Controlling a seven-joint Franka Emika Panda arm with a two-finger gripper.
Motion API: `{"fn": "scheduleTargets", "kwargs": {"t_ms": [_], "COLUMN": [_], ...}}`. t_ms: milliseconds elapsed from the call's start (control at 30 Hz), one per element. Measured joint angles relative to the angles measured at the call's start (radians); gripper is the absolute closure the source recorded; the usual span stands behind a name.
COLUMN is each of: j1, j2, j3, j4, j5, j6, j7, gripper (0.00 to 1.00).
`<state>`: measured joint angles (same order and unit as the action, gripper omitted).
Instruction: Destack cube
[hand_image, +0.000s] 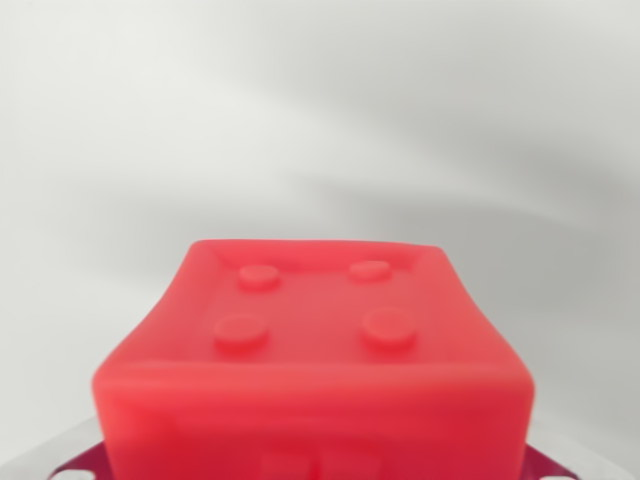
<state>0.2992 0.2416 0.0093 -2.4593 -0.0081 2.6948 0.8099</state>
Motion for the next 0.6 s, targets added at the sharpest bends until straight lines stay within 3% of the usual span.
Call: {"fn": "scheduleTargets", "kwargs": {"t_ms": [600], "j1": [-0.011], "j2": [-0.016], "j3": [0.000], "j4": [-0.066], "j5": [0.000], "j6": [0.050], "j7": [-0.136], "gripper": [1.00]}}
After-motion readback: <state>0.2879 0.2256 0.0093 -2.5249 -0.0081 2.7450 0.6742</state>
